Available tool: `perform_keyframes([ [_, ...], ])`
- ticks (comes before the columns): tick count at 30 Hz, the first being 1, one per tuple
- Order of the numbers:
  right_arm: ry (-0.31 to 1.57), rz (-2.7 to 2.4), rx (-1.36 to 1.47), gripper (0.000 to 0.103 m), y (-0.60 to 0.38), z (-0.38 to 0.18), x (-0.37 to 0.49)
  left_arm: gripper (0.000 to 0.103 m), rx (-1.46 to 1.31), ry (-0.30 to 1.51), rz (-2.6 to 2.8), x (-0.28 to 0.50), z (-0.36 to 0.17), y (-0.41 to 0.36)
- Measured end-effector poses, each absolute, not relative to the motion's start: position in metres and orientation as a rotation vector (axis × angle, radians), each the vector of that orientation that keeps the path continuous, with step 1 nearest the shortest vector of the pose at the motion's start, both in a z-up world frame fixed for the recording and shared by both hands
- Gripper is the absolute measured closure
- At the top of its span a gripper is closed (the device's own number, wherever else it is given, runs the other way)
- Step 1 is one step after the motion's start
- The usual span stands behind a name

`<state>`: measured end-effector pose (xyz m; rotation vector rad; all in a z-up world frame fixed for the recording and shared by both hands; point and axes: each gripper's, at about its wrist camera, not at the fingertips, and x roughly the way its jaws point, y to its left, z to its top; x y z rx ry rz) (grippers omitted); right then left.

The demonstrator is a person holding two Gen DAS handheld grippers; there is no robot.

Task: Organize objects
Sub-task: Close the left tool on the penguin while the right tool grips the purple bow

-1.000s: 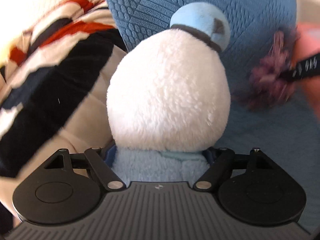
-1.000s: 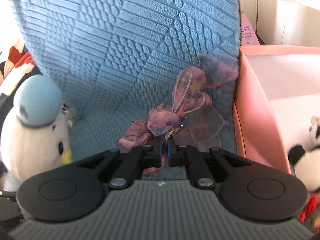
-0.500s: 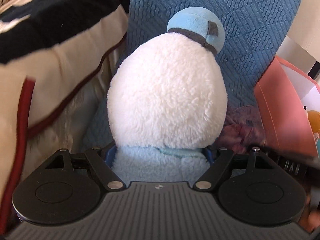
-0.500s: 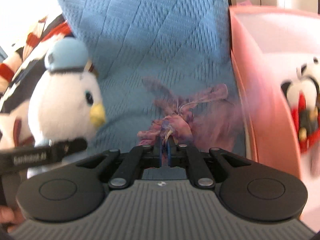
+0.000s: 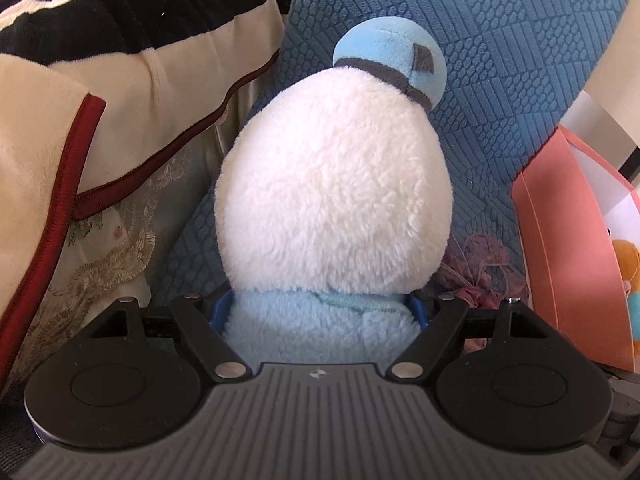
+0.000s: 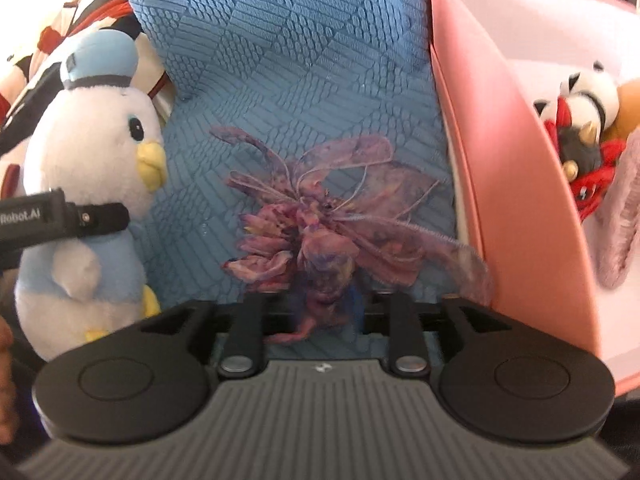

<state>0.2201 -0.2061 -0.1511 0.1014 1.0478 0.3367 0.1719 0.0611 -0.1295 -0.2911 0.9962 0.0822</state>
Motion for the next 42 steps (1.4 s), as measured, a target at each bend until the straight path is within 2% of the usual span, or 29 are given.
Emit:
perform_keyframes([
  [2,1.011,0.337,0.066,0.045,-0.203,-0.148,0.217,0.021,-0.296,0.996,0.082,0.172,-0.130,0.061],
  [4,0.972,0.343,0.037,0.039,-0.200,-0.143,0.214,0.021,-0.296,0.997,0.079,0.171,-0.131,0.060],
  [11,0.873,0.376,-0.038,0.039,-0.184,-0.133,0.212,0.020,-0.295,1.005,0.074,0.171,-0.133,0.056],
  [27,1.019,0.373,-0.123,0.038,-0.145,-0.174,0.233,0.020,-0.300,1.018,0.063,0.199,-0.137,0.079],
  [30,0.997,0.361,-0.138,0.037,-0.141,-0.176,0.231,0.020,-0.297,1.019,0.060,0.201,-0.138,0.078],
  [33,0.999,0.349,-0.115,0.044,-0.143,-0.177,0.230,0.020,-0.294,1.021,0.058,0.208,-0.141,0.081],
  [34,0.997,0.350,-0.117,0.057,-0.144,-0.176,0.229,0.020,-0.294,1.021,0.058,0.208,-0.141,0.081],
  [35,0.996,0.352,-0.118,0.075,-0.144,-0.175,0.228,0.020,-0.294,1.021,0.059,0.209,-0.141,0.081],
  [36,0.998,0.350,-0.110,0.080,-0.144,-0.175,0.227,0.020,-0.294,1.022,0.058,0.209,-0.141,0.081],
  [38,1.002,0.340,-0.104,0.087,-0.145,-0.174,0.227,0.020,-0.293,1.022,0.056,0.209,-0.141,0.081],
  [42,1.005,0.323,-0.067,0.089,-0.148,-0.165,0.225,0.020,-0.303,1.019,0.058,0.208,-0.141,0.082],
])
